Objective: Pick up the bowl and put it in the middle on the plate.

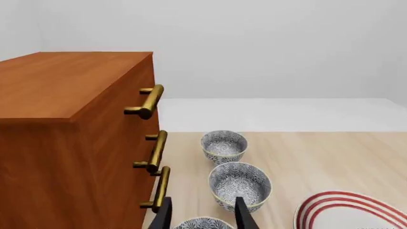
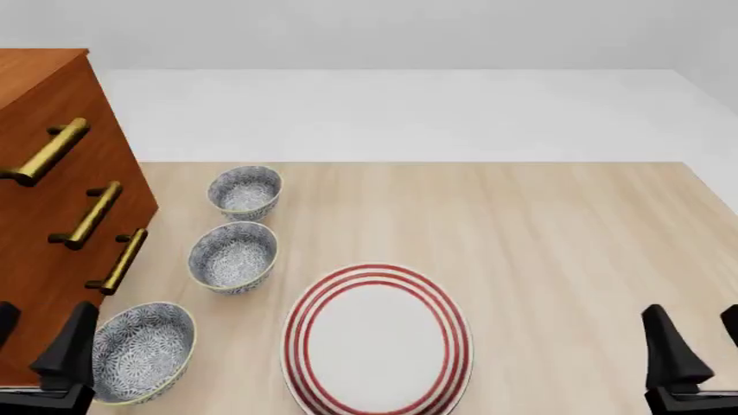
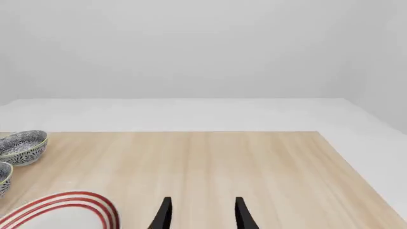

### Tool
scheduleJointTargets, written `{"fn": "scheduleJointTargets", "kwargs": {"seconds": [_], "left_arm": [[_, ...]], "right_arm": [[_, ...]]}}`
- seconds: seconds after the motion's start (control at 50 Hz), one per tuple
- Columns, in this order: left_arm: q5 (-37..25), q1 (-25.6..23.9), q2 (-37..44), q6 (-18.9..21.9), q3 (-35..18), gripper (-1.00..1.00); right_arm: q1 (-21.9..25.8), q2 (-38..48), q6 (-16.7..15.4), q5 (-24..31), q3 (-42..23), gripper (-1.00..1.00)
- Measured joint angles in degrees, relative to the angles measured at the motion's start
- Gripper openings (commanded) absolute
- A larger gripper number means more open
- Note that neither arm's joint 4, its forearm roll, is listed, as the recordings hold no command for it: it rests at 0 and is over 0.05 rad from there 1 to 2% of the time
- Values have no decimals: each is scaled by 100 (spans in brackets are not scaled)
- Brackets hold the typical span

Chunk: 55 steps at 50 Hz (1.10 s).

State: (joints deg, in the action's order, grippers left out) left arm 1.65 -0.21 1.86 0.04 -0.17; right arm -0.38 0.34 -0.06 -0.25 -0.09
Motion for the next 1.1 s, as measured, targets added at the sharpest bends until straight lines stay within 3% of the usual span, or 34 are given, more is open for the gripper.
{"fn": "scheduleJointTargets", "kwargs": {"seconds": [0.28,0.52,0.72,1.1], "left_arm": [[-348,-202,14,67,-286,100],[-1006,-409,112,133,-976,100],[-1378,-861,577,497,-1521,100],[-1394,-1852,2314,1382,-2135,100]], "right_arm": [[30,-11,-13,25,-18,100],[37,-17,-17,39,-29,100],[39,-18,-18,42,-32,100],[39,-18,-19,43,-33,100]]}}
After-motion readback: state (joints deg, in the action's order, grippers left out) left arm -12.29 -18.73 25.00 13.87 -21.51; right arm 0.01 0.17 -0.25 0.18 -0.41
